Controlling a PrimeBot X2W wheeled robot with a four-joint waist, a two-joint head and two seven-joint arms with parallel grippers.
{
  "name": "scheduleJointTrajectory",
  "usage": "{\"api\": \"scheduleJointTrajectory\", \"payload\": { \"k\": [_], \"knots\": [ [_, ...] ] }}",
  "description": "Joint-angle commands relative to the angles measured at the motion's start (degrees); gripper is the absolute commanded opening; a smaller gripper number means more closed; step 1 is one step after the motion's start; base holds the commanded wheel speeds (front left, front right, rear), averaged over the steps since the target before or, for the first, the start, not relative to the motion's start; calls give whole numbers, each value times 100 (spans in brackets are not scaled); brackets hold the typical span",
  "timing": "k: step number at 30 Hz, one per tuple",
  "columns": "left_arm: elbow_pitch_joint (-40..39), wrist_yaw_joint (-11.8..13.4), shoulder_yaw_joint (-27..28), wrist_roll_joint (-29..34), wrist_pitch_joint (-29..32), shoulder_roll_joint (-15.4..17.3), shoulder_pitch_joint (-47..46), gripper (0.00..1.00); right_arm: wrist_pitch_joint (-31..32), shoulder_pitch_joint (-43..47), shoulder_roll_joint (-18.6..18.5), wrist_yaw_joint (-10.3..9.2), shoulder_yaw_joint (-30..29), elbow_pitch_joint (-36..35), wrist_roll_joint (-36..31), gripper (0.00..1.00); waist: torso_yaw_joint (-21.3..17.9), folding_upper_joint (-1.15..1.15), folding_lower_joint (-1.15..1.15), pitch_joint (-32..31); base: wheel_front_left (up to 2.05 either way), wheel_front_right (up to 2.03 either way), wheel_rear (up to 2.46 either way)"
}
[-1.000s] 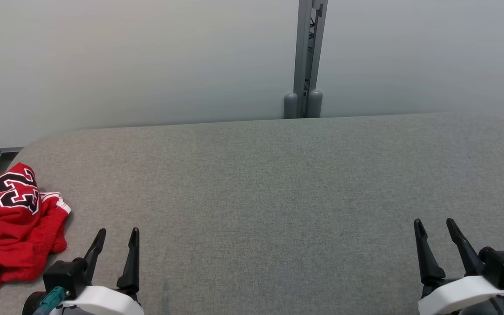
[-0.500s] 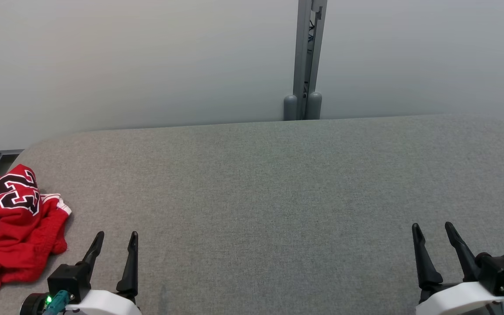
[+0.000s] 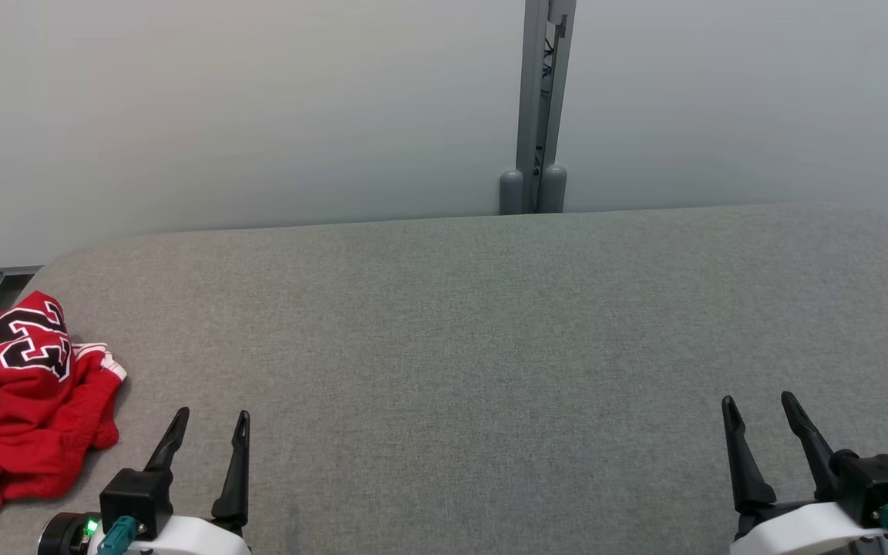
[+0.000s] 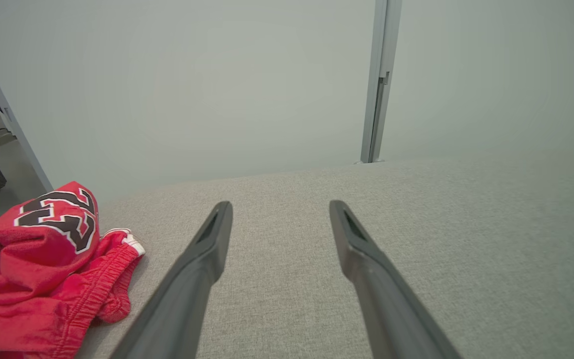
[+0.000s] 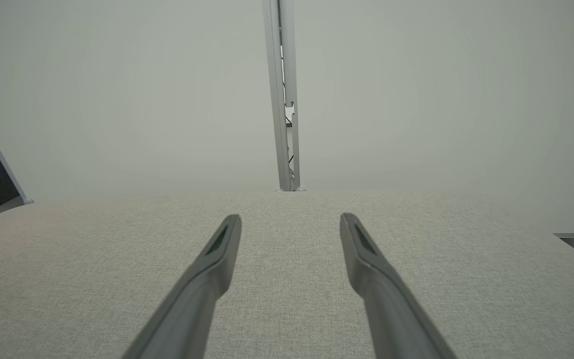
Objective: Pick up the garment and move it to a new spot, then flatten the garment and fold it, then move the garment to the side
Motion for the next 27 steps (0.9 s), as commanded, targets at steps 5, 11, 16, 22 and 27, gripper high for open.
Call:
{"api": "scheduleJointTrajectory", "payload": {
  "k": [5,11,16,22,27],
  "knots": [
    [27,35,-7,189,-65,16,8,100,-93,66,-11,12,-9,14,-155,100,7,0,0,-10,0,0,0],
    [46,9,57,97,-60,-13,-27,100,-89,55,-4,12,-34,43,-102,100,23,0,0,-9,0,0,0],
    [71,3,82,67,-60,-33,-34,100,-86,37,0,12,-49,72,-70,100,33,0,0,-4,0,0,0],
    [128,-27,86,35,-60,-45,-78,100,-85,60,-2,12,-84,61,-105,100,138,0,0,-1,0,0,0],
    [206,-54,115,-54,-60,-76,-215,100,-85,50,1,12,-65,-9,-134,100,492,0,0,16,0,0,0]
  ]
}}
